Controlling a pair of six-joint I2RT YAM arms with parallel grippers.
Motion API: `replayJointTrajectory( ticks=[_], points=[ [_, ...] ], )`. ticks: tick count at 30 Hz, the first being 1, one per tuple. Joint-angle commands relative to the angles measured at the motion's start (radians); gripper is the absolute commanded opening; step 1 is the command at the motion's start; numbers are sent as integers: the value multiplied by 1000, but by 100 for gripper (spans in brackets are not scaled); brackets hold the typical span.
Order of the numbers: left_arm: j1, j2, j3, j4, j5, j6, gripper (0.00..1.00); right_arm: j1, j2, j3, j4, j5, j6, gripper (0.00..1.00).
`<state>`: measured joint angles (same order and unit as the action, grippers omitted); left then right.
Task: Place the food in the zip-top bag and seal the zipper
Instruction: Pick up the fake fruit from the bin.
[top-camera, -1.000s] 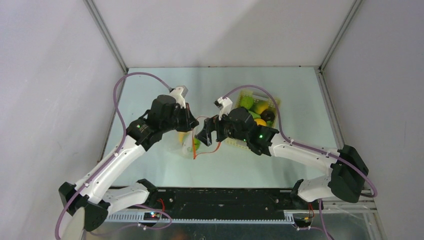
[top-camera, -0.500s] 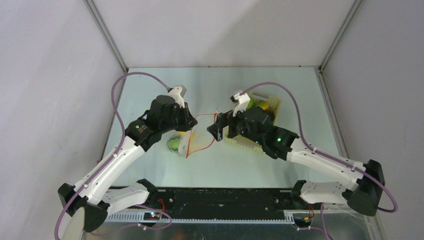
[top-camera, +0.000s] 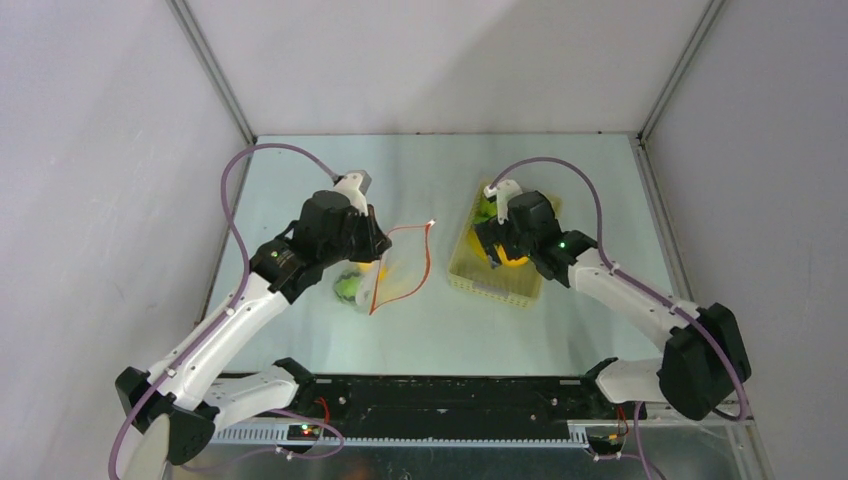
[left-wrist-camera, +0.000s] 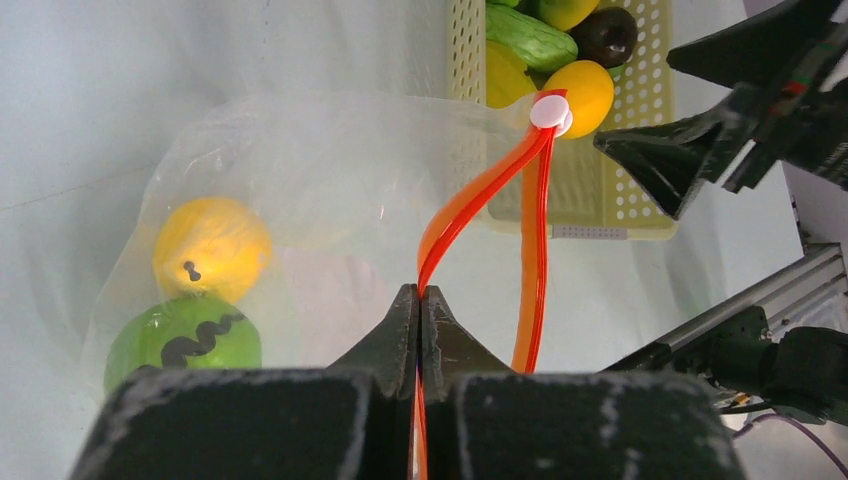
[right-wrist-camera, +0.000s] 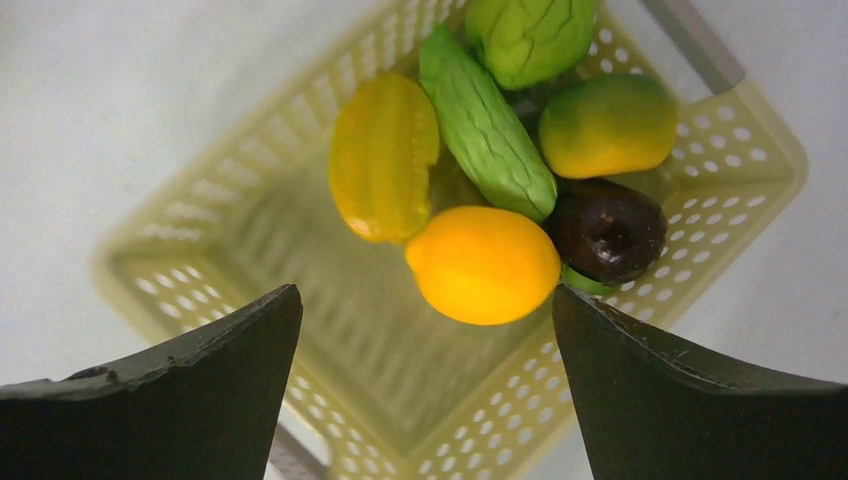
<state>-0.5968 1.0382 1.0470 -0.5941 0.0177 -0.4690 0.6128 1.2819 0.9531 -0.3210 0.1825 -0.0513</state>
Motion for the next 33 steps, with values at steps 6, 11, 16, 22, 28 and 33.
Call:
replayJointTrajectory(
  ticks=[6,11,16,22,28,33],
  points=[
    [-6,-32,24,-9,-62,37,0,-58,129,-30,5,-28,-300,99],
    [-6,-27,30,-18,-68,39,0,-67,173,-31,36,18,-295,99],
    [-6,-24,30,-20,-77,37,0,-73,220,-31,49,39,-281,99],
    [-6,-19,30,-21,-85,43,0,-80,258,-31,83,61,-284,99],
    [-6,-20,32,-26,-97,46,0,-86,301,-31,95,54,-293,96],
    [-6,-22,31,-25,-103,45,0,-85,329,-31,101,66,-280,90]
  ],
)
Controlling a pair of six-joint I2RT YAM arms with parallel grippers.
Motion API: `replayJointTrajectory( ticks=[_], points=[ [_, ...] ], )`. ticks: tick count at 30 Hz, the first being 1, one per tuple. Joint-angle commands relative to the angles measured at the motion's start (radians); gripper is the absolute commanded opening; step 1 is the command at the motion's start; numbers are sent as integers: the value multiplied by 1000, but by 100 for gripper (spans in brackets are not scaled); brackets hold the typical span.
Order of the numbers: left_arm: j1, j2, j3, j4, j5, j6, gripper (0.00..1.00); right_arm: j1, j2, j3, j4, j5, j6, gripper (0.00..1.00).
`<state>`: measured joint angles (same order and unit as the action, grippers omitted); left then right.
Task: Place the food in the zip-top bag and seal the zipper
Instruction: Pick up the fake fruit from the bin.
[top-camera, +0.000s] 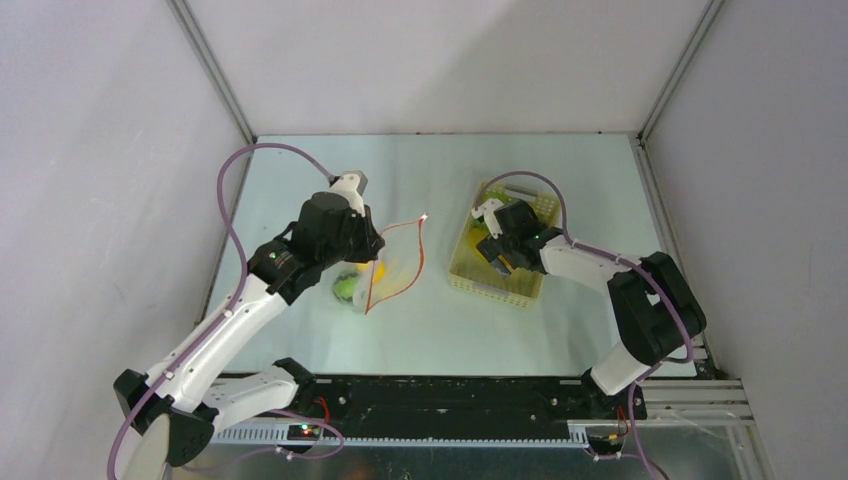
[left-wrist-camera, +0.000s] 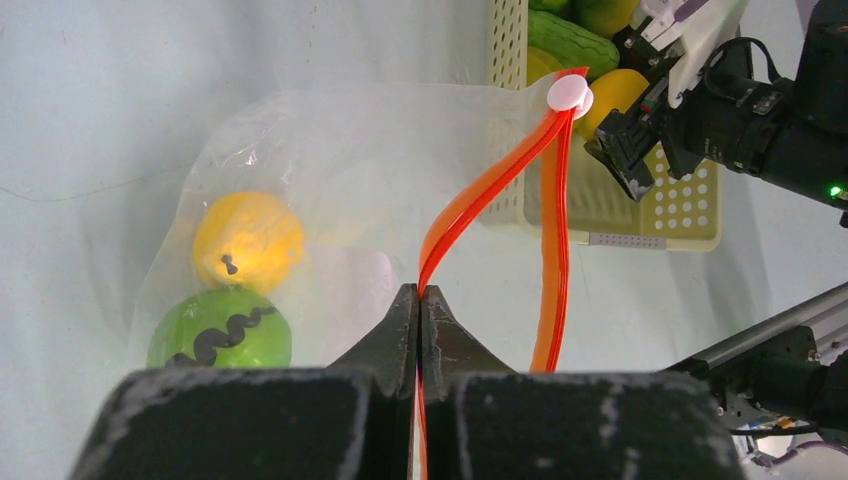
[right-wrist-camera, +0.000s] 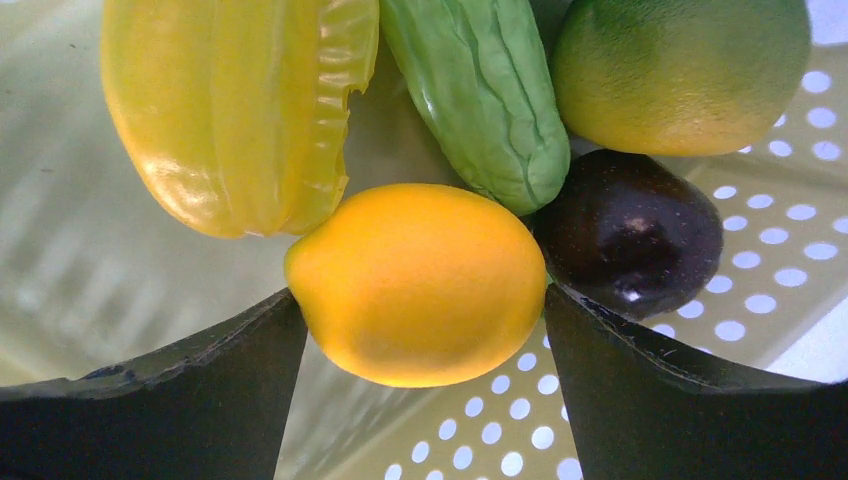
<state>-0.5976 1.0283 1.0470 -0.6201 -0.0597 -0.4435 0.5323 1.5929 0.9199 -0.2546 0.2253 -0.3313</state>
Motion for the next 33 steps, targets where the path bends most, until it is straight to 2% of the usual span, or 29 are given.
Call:
replayJointTrajectory(
  ticks=[1,5,7,9,13,16,22,26,29,33],
  points=[
    [-5,-11,31,1,-28,20,0,-6,19,2,33,24,2,89],
    [-5,0,37,-8,-25,23,0,-5,14,2,24,24,9,79],
    [-5,2,37,-7,-24,24,0,-3,-9,2,24,27,13,64],
    [-5,4,38,-10,-23,24,0,-1,-41,2,21,34,26,54],
    [-5,-4,35,-6,-26,24,0,26,-142,2,6,79,43,50],
    [-5,-6,35,-5,-27,22,0,64,-233,2,-18,104,74,39],
    [-5,0,35,-3,-23,22,0,196,-482,2,6,98,147,34],
    [-5,15,43,-10,-19,22,0,317,-578,2,145,-103,182,33],
    [-5,19,41,-9,-6,20,0,398,-580,2,252,-277,190,34],
    [-4,10,40,-6,2,16,0,506,-508,3,399,-302,182,34]
  ],
)
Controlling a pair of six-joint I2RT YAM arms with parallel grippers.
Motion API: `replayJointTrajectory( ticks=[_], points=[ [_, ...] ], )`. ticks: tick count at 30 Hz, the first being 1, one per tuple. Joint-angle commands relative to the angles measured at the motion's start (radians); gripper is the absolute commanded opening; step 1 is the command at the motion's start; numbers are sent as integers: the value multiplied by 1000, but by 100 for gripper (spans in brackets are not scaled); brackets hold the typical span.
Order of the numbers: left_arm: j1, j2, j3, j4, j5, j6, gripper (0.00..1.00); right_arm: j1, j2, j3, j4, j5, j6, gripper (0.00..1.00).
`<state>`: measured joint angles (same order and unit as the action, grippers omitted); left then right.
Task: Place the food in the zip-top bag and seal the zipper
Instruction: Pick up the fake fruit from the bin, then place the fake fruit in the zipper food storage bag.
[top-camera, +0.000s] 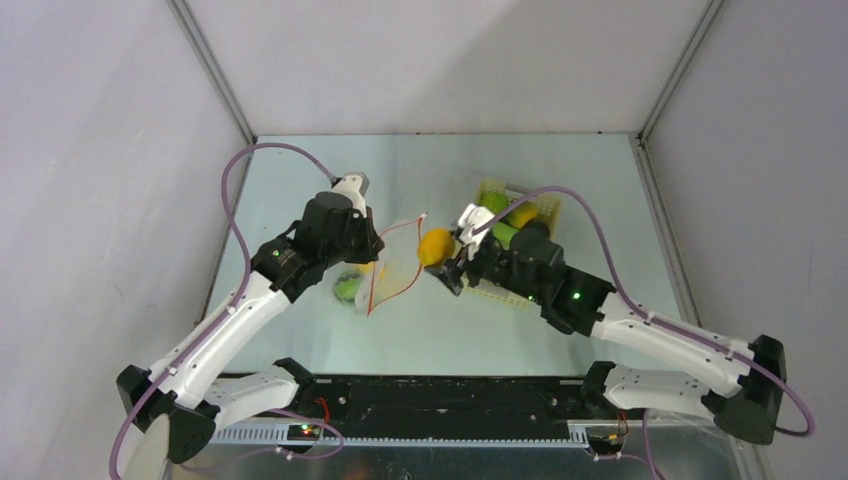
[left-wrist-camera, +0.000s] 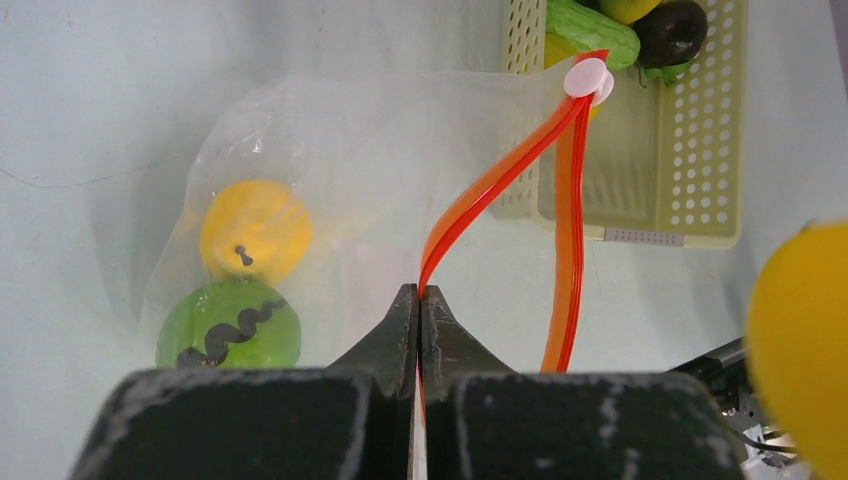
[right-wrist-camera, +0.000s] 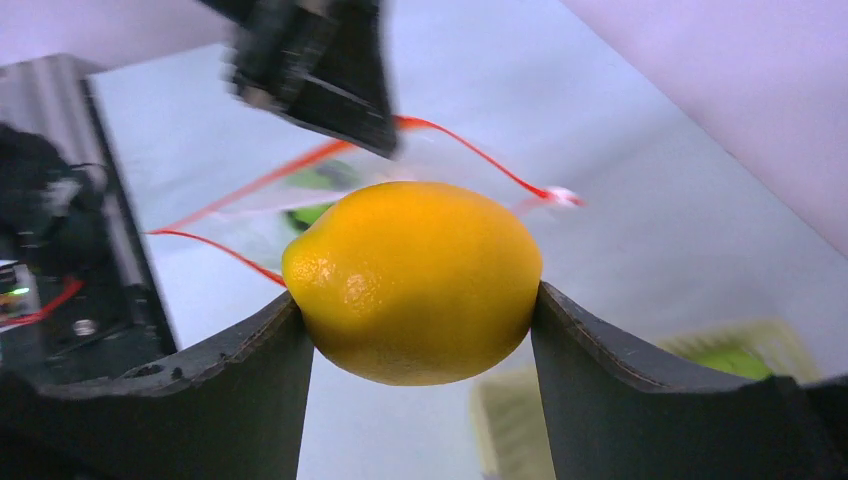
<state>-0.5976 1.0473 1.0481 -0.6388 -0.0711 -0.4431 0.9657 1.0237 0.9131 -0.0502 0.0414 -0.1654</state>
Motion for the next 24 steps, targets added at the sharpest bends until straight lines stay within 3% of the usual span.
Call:
replayJointTrajectory(
  ticks=[1,10,12,14,18,24],
  points=[
    [-5,-10,39,14,13,17,0,81,91,10,235,-118,13,35],
    [-5,-17,35,18,27,15,0,120,303,65,338,-105,36,46],
    [-5,-18,36,15,27,12,0,121,330,72,335,-88,35,54],
    [-5,-27,34,16,24,11,0,122,343,74,326,-74,36,75],
    [-6,-40,29,25,19,12,0,127,333,73,294,-46,33,96],
    [-5,-39,30,23,19,17,0,136,295,74,278,-51,19,99]
  ],
)
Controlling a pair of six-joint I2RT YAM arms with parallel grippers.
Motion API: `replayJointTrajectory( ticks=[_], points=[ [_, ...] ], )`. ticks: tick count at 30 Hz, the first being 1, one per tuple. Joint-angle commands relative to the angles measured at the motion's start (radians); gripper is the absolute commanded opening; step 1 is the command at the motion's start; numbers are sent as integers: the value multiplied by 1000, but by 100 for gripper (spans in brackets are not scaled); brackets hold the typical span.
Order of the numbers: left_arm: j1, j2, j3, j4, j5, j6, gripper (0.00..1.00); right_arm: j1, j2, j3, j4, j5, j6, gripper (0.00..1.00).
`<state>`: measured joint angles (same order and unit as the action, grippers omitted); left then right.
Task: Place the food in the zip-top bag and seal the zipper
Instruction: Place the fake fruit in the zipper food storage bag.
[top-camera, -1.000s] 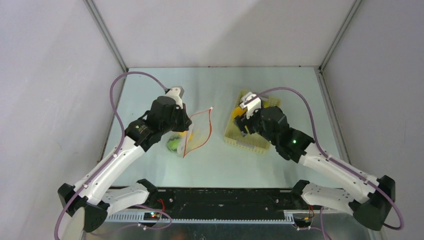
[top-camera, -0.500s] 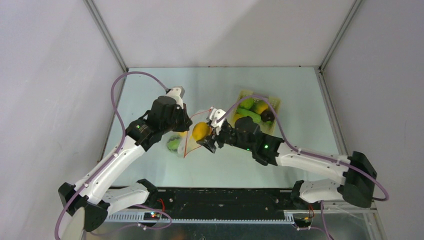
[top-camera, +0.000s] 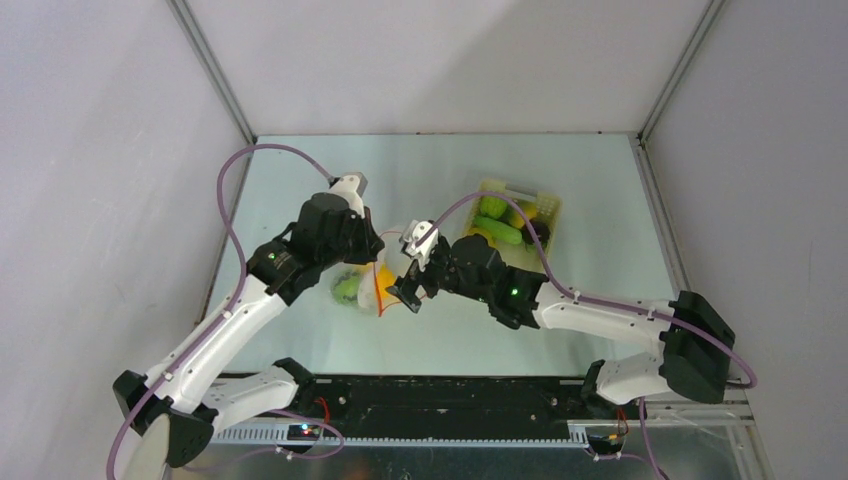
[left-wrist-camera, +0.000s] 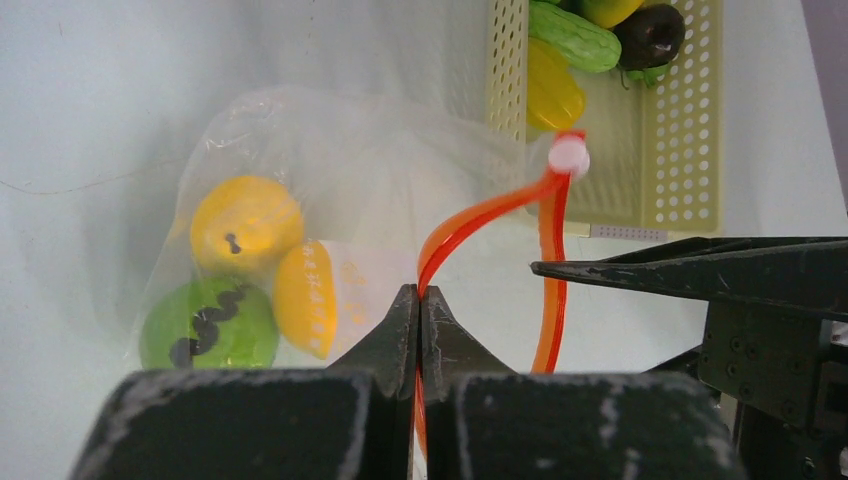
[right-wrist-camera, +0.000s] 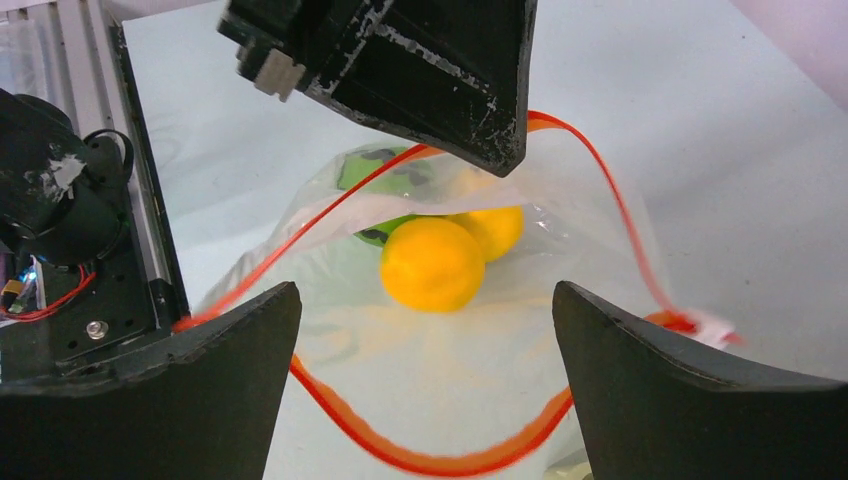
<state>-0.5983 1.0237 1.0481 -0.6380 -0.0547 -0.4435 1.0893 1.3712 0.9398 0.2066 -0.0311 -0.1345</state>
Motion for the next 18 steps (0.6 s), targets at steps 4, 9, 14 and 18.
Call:
replayJointTrajectory(
  ticks=[4,9,14,18],
  points=[
    [-5,-14,31,22,-1,16,0,26,-85,47,14,31,5,100],
    [-4,-10,32,19,-6,14,0,16,-171,47,-29,108,99,99],
    [-5,-11,38,5,-21,-6,0,-76,-230,47,-212,312,307,99],
    [-5,-16,56,-16,-51,-24,0,-245,-223,47,-398,335,545,100]
  ],
)
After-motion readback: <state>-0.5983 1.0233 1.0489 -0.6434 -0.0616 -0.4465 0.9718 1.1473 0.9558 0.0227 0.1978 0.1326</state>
